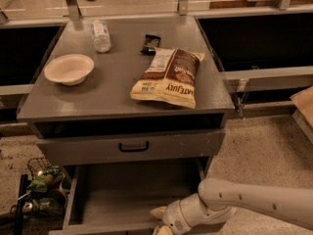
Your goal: Open middle drawer
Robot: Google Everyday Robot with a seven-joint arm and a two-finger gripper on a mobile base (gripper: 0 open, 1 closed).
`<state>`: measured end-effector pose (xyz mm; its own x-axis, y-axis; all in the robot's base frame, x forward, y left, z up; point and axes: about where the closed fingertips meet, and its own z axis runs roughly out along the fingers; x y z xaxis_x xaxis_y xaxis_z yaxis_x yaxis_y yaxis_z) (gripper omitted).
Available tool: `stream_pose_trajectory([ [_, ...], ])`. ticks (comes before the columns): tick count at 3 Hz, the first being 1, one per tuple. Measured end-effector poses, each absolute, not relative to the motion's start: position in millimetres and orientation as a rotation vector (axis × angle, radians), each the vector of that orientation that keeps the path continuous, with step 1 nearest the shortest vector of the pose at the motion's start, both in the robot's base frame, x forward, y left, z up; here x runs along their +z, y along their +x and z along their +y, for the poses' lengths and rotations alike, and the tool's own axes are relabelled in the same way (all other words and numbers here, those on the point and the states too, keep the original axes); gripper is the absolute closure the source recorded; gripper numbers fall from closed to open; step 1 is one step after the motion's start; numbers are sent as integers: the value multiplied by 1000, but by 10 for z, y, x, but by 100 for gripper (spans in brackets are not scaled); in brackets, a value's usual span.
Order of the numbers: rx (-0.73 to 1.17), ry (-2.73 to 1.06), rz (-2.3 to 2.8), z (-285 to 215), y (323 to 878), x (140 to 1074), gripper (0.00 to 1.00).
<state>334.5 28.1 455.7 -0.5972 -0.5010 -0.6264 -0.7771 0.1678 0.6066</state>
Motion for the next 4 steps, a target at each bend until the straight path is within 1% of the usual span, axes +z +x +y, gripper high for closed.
stream_pose_trajectory([
  [1, 1423, -1255, 2173, 254, 3085, 4530, 0],
  [2, 1423, -1255, 2173, 254, 3088, 4545, 0],
  [3, 1431, -1262, 2179, 198, 2869, 4536, 0],
  [4, 1431, -1262, 2179, 199, 2875, 4552, 0],
])
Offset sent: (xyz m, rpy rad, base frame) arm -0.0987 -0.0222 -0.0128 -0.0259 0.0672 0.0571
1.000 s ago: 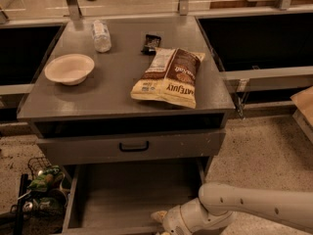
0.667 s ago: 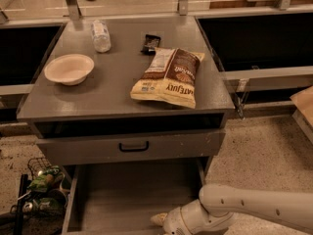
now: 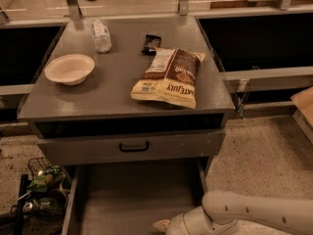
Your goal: Open middle drawer
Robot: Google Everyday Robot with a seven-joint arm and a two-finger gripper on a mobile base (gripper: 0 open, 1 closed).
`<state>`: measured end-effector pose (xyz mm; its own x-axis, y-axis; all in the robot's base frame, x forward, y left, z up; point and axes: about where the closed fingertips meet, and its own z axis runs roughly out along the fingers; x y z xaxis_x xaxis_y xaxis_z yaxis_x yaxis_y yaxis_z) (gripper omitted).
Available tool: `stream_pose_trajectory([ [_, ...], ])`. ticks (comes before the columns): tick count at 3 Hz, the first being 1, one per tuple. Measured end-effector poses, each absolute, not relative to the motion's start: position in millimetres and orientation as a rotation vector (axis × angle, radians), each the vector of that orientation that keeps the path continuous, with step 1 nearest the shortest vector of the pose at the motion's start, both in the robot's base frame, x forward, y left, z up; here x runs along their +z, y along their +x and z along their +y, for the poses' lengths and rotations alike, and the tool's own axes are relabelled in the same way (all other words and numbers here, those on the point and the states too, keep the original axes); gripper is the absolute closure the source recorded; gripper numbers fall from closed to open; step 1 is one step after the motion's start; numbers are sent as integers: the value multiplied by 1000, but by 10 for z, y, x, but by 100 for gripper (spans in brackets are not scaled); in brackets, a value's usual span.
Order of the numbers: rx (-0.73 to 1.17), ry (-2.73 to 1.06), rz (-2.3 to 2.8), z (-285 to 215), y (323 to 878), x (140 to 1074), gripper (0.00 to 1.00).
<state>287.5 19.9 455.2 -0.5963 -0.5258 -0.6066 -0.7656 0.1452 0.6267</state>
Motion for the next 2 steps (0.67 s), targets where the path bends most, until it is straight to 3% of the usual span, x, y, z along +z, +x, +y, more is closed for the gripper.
stream_pose_trajectory([
  [2, 1438, -1307, 2178, 152, 2579, 4592, 0],
])
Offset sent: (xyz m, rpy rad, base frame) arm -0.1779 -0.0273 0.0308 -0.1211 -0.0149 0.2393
